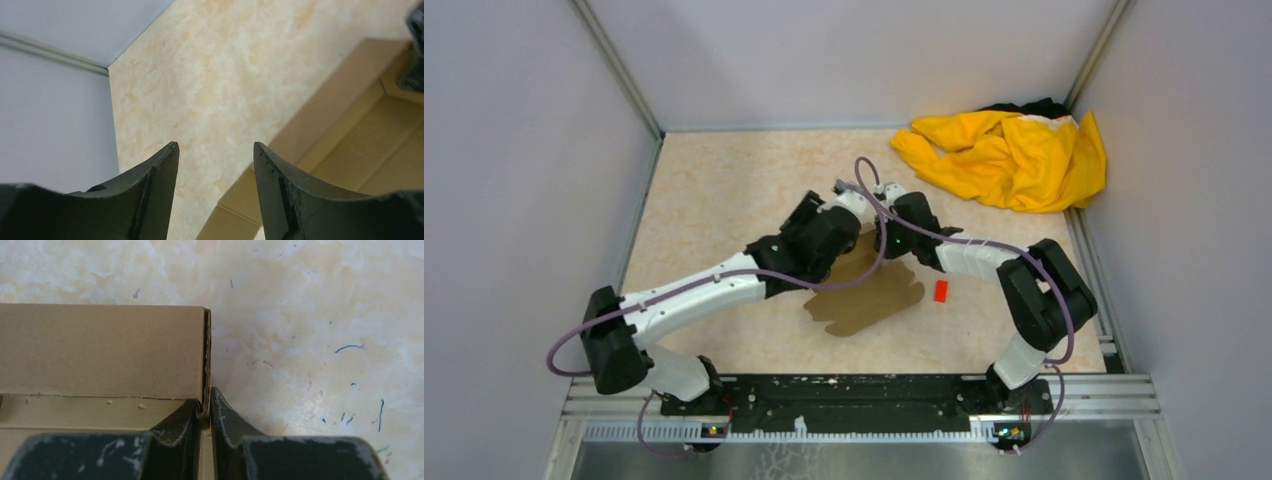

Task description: Fold the paper box

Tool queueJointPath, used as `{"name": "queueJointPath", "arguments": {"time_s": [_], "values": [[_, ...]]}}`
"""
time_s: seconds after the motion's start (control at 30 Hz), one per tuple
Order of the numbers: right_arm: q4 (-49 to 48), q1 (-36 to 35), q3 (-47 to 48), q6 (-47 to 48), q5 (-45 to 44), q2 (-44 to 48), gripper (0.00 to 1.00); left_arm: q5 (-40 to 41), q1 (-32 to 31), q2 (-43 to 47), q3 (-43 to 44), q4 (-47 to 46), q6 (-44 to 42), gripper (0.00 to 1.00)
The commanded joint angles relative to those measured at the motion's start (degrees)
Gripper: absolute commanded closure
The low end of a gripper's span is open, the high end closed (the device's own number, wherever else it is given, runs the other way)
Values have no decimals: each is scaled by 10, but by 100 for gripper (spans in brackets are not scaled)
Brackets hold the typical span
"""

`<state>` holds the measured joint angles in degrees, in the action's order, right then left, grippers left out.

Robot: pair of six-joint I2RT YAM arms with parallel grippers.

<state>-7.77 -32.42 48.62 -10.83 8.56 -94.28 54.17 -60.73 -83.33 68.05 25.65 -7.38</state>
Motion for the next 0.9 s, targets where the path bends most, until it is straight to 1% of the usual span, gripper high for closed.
{"name": "queueJointPath", "arguments": {"time_s": [0.0,0.13,0.2,0.27,0.4,0.5,0.57,0.73,0.87], "values": [[174,6,84,53,25,31,90,-28,54,61,38,12,88,37],[290,6,148,78,1,37,89,-54,111,71,41,40,138,36],[334,5,174,83,-24,39,90,-102,147,73,35,48,167,36],[366,5,186,81,-63,44,90,-152,188,80,11,45,200,36],[374,5,177,65,-116,76,89,-233,256,114,-58,-9,240,34],[370,5,170,52,-126,96,90,-300,303,136,-92,-46,277,34],[370,6,169,48,-128,106,90,-331,323,138,-110,-63,296,34],[376,10,167,38,-129,124,90,-379,332,132,-151,-107,333,36],[376,24,150,29,-129,133,90,-418,354,145,-201,-153,356,35]]}}
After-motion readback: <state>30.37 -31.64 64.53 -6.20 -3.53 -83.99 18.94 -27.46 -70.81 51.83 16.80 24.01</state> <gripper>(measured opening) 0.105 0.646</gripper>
